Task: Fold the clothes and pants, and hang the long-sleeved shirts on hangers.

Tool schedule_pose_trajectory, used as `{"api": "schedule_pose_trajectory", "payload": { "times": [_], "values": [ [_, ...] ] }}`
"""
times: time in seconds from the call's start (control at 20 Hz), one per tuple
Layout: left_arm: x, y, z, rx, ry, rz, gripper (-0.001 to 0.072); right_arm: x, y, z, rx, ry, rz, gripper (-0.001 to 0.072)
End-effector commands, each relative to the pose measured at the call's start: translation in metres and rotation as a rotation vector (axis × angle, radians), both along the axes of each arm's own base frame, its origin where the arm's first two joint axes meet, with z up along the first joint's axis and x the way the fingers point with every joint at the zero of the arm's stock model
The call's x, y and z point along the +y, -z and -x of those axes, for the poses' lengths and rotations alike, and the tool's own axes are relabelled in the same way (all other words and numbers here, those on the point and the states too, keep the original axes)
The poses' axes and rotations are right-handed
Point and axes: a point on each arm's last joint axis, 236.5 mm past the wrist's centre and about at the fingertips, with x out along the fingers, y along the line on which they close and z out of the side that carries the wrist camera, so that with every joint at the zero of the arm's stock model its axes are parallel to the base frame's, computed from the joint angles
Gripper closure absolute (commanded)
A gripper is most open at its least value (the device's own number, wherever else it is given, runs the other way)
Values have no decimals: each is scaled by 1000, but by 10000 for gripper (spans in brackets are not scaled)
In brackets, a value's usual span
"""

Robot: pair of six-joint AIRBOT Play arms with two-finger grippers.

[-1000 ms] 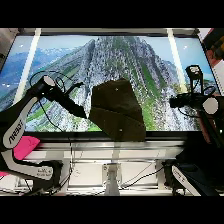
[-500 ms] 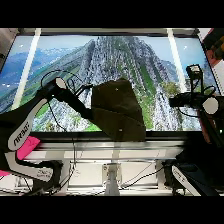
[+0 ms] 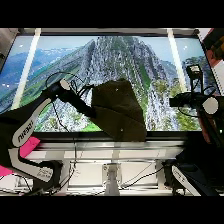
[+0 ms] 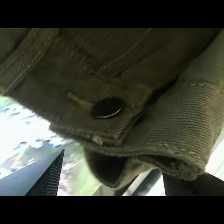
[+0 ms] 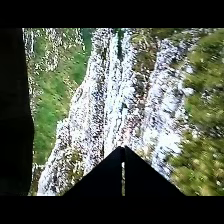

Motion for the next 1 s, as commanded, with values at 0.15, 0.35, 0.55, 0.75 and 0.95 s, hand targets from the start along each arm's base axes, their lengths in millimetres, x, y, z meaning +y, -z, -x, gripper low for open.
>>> {"api": "schedule_pose_trajectory", "payload": {
  "times": [0.15, 0.35, 0.55, 0.75, 0.95],
  "values": [
    [-16, -17, 19, 108, -7, 81, 152, 0, 0, 0, 0, 0, -2, 693],
    [-20, -21, 19, 118, -15, 103, 576, 6, 0, 0, 0, 0, -29, 693],
    [-26, -28, 18, 122, -30, 135, 667, 9, 1, 1, 6, -1, -46, 693],
    [-44, -79, -5, 38, -115, 278, 669, 34, 10, 21, 101, -12, -163, 694],
    [-21, -158, -89, -430, -347, 294, 671, 40, 35, 43, 203, -14, -183, 692]
  ]
}}
